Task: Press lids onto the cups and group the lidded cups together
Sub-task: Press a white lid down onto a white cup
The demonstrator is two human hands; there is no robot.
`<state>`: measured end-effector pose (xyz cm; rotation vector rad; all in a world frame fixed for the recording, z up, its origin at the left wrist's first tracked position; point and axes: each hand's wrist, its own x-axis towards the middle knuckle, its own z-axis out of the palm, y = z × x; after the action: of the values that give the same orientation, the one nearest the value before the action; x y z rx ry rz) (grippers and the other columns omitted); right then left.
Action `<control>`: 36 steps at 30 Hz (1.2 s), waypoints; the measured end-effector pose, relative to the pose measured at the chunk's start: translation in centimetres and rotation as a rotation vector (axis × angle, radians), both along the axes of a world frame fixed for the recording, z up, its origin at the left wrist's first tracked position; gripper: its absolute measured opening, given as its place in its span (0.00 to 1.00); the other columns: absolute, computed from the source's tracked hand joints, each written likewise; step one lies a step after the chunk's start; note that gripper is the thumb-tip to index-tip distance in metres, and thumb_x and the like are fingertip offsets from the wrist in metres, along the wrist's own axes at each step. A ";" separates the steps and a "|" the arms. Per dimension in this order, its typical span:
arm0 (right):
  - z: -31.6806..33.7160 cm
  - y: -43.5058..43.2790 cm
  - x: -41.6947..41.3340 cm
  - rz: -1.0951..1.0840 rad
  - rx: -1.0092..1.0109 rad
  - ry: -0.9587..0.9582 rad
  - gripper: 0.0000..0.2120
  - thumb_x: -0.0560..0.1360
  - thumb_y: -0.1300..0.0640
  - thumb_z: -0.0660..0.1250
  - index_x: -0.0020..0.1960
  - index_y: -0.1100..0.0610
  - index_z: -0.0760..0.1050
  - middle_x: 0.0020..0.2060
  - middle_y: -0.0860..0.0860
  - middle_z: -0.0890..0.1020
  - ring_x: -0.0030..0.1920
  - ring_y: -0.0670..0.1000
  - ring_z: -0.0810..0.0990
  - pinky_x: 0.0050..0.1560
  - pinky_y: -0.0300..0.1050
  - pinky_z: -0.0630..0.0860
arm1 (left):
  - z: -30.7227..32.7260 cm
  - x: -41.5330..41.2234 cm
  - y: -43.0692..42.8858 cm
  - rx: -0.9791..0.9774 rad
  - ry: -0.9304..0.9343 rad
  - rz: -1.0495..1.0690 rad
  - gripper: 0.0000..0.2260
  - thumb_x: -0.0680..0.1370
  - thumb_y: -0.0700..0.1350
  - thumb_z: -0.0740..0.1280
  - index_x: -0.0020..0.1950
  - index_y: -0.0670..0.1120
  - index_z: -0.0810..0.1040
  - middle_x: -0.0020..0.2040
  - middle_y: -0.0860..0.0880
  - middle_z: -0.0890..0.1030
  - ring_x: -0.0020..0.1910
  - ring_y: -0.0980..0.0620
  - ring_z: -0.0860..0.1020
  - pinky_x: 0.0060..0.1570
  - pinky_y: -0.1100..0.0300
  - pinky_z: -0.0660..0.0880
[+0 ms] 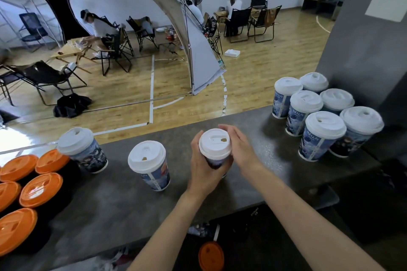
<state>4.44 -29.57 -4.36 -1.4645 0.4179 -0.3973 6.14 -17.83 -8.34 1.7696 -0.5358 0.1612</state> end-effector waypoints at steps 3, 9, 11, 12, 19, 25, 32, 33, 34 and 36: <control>-0.1 -0.3 0.0 -0.006 0.045 -0.013 0.15 0.84 0.63 0.56 0.59 0.65 0.80 0.53 0.57 0.84 0.50 0.47 0.81 0.47 0.31 0.76 | -1.2 -0.4 -0.4 -0.024 0.081 0.004 0.36 0.66 0.37 0.83 0.68 0.47 0.68 0.63 0.59 0.75 0.63 0.69 0.75 0.60 0.74 0.70; 0.0 -0.9 0.1 0.016 -0.088 -0.023 0.14 0.85 0.62 0.55 0.57 0.64 0.80 0.50 0.53 0.84 0.48 0.44 0.81 0.48 0.31 0.75 | -3.0 -0.3 -0.7 -0.051 0.157 -0.002 0.35 0.66 0.30 0.80 0.65 0.55 0.71 0.60 0.60 0.79 0.59 0.70 0.78 0.55 0.75 0.72; 0.2 -1.2 0.4 0.035 -0.127 0.009 0.14 0.85 0.62 0.55 0.55 0.60 0.80 0.50 0.52 0.84 0.49 0.45 0.80 0.49 0.34 0.74 | -3.1 -0.1 -0.6 -0.056 0.191 -0.023 0.34 0.65 0.33 0.80 0.63 0.56 0.72 0.59 0.62 0.80 0.57 0.71 0.78 0.53 0.75 0.72; 0.5 -1.4 0.5 0.055 -0.141 0.032 0.14 0.85 0.61 0.55 0.55 0.58 0.80 0.50 0.51 0.83 0.50 0.46 0.80 0.50 0.35 0.74 | -3.1 0.1 -0.5 -0.056 0.209 -0.039 0.32 0.65 0.35 0.80 0.63 0.56 0.73 0.58 0.61 0.80 0.55 0.71 0.79 0.52 0.75 0.73; 1.4 -0.5 -0.4 0.090 0.043 0.028 0.16 0.84 0.60 0.54 0.57 0.59 0.81 0.49 0.51 0.83 0.48 0.45 0.80 0.45 0.30 0.75 | -3.8 1.0 -0.2 -0.059 0.259 -0.126 0.35 0.67 0.36 0.83 0.70 0.42 0.72 0.63 0.50 0.82 0.63 0.53 0.81 0.59 0.63 0.77; 0.6 1.3 -0.6 -0.071 0.070 0.011 0.15 0.83 0.61 0.56 0.55 0.61 0.81 0.49 0.53 0.83 0.46 0.45 0.80 0.41 0.29 0.75 | -2.9 -2.0 -0.9 -0.183 0.187 0.040 0.36 0.65 0.34 0.84 0.66 0.48 0.69 0.62 0.57 0.78 0.61 0.64 0.78 0.58 0.69 0.75; -0.1 0.1 -1.0 0.047 -0.263 -0.012 0.15 0.86 0.60 0.52 0.57 0.60 0.78 0.48 0.48 0.81 0.44 0.30 0.77 0.45 0.24 0.70 | -3.1 2.0 1.4 -0.003 0.170 -0.184 0.36 0.67 0.34 0.81 0.73 0.40 0.71 0.67 0.46 0.80 0.67 0.52 0.78 0.67 0.56 0.76; 0.0 -0.5 -0.8 0.092 -0.292 -0.002 0.14 0.86 0.60 0.53 0.58 0.59 0.78 0.49 0.48 0.82 0.46 0.31 0.77 0.47 0.25 0.70 | -3.1 2.0 1.5 0.007 0.182 -0.185 0.36 0.68 0.35 0.81 0.73 0.40 0.71 0.67 0.47 0.80 0.67 0.53 0.78 0.67 0.57 0.76; 0.3 -0.9 -0.5 0.124 -0.307 0.010 0.14 0.86 0.60 0.53 0.58 0.58 0.78 0.51 0.48 0.82 0.48 0.33 0.78 0.48 0.26 0.71 | -3.0 1.9 1.6 0.000 0.193 -0.181 0.35 0.68 0.36 0.80 0.73 0.41 0.71 0.67 0.47 0.80 0.66 0.54 0.78 0.66 0.58 0.76; 0.4 -1.3 -0.1 0.148 -0.271 0.012 0.13 0.86 0.61 0.55 0.60 0.57 0.78 0.53 0.48 0.82 0.53 0.40 0.78 0.52 0.28 0.72 | -3.0 1.6 1.5 -0.007 0.195 -0.183 0.35 0.68 0.37 0.80 0.73 0.41 0.71 0.67 0.48 0.80 0.66 0.56 0.78 0.65 0.61 0.75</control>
<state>4.38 -30.87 -3.92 -1.7497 0.2694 -0.3353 7.77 -16.28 -11.37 1.6980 -0.5510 -0.1356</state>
